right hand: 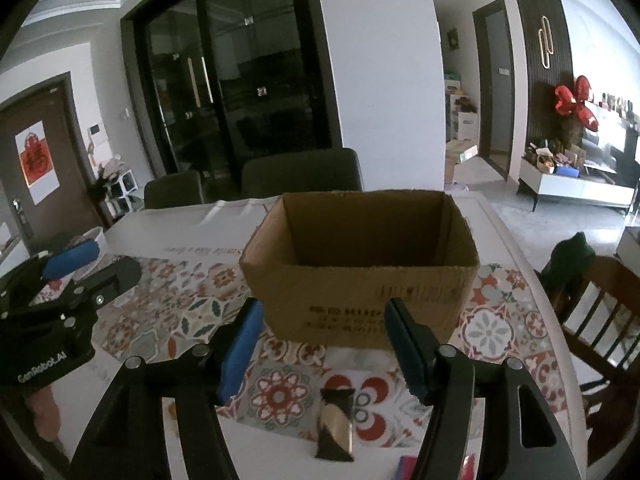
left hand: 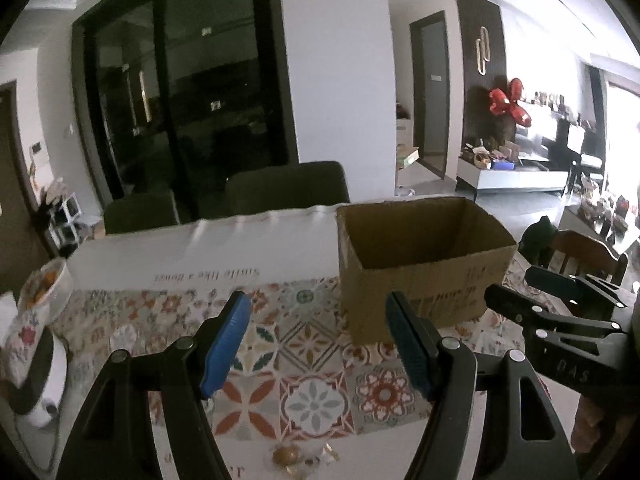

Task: Organize snacks
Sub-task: 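Move the left tool to the round brown snack while the right tool reaches the gold-and-black bar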

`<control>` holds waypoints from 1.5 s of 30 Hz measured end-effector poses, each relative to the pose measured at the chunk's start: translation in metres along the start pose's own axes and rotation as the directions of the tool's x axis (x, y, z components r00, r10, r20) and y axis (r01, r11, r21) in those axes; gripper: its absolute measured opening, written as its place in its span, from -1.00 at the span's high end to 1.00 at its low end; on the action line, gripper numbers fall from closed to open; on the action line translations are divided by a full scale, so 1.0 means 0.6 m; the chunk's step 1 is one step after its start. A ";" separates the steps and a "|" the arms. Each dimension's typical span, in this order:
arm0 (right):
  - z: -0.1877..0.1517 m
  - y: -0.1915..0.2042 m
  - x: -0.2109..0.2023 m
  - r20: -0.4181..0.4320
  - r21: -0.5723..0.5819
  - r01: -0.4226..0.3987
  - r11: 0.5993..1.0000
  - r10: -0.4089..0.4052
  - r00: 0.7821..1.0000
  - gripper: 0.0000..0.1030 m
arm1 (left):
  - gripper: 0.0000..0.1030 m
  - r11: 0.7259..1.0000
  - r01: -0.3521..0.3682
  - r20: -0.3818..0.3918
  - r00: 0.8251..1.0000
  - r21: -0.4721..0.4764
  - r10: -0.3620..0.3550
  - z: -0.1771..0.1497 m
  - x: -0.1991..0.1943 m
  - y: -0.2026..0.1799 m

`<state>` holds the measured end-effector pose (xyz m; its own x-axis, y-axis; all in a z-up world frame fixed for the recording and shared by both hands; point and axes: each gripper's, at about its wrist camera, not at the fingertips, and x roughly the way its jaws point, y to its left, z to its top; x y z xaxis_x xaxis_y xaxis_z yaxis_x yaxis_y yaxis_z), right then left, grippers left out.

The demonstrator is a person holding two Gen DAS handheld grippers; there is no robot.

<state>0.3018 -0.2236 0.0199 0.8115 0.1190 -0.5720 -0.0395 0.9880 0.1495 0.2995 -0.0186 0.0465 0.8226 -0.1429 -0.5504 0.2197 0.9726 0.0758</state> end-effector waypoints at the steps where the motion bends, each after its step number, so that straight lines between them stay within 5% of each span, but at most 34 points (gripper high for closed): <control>1: -0.007 0.004 -0.003 0.002 0.004 0.000 1.000 0.000 1.000 -0.24 | -0.35 1.000 0.000 -0.014 1.000 0.005 0.000 -0.010 -0.002 0.002; 29: -0.172 0.037 0.061 -0.152 0.072 0.059 0.996 -0.047 0.987 -0.24 | -0.35 0.987 -0.116 -0.202 0.975 -0.107 0.093 -0.240 0.023 0.061; 45: -0.212 0.034 0.137 -0.250 0.049 0.157 0.986 -0.140 0.958 -0.24 | -0.20 0.969 -0.129 -0.329 0.943 -0.209 0.054 -0.283 0.121 0.093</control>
<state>0.2936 -0.1808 -0.1269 0.6370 0.0008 -0.7709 0.1164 0.9884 0.0972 0.2827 0.0562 -0.1302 0.6149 -0.0219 -0.7883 -0.0026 0.9996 -0.0298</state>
